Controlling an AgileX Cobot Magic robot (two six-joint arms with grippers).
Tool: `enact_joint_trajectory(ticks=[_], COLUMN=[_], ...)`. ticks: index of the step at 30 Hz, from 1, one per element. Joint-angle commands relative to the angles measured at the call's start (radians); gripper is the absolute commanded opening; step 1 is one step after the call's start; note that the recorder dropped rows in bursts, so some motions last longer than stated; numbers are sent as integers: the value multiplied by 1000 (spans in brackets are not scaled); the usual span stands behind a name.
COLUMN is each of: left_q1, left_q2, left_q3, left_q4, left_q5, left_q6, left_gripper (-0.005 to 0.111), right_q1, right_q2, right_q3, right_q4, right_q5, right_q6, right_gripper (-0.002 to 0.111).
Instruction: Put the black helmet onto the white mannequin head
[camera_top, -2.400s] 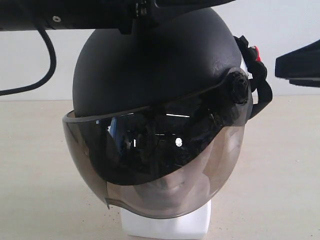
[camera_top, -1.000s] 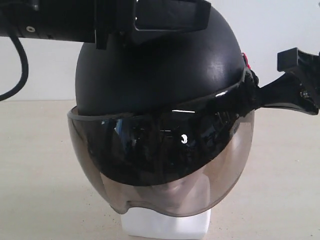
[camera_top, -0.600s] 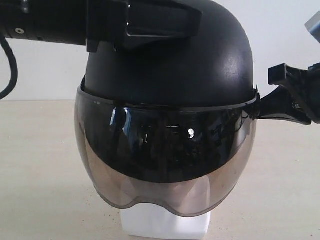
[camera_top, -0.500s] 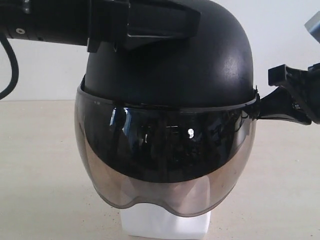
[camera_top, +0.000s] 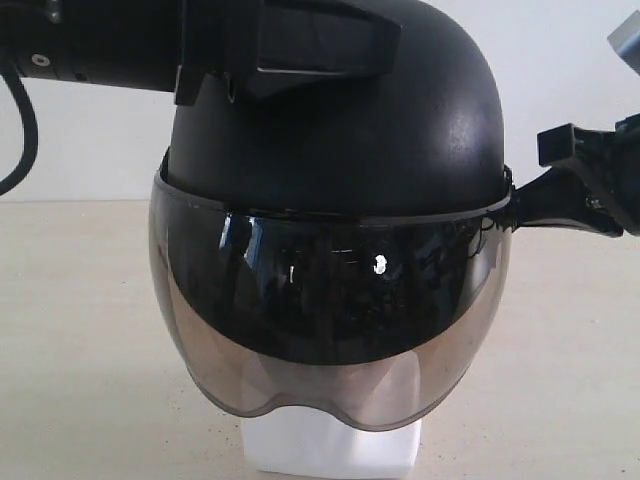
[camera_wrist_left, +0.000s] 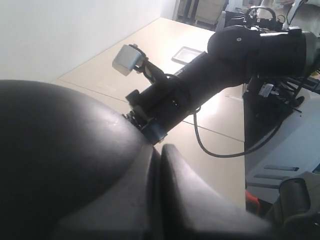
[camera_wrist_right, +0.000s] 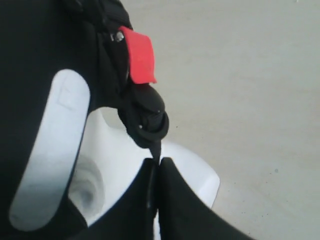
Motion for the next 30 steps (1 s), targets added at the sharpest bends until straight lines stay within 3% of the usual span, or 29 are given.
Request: enact_joint_trajectory(ticks=[1,14,16,21,30], left_q1=[-2,-2,-2,-2,-2], left_q2=[-2,-2,-2,-2,-2], left_q3=[5,5,5,5,5], left_q4=[30,30,30,30,30], left_q5=[-20,-23,-23,-26,-26], left_q6=[-20,-37,-39,-44,-52], left_gripper=[4,4,4,4,4], right_q1=[-7,-7,-7,-7,-12], right_q2=[3,50,50,48,-38], right_q3=[-44,-47,-47,-47,-85], right_q4=[-10,17,17,39,-55], right_q5=[-17,53,57,80,7], right_q6=[-8,-15,-15,-17,8], right_gripper=[0,3,12,50,39])
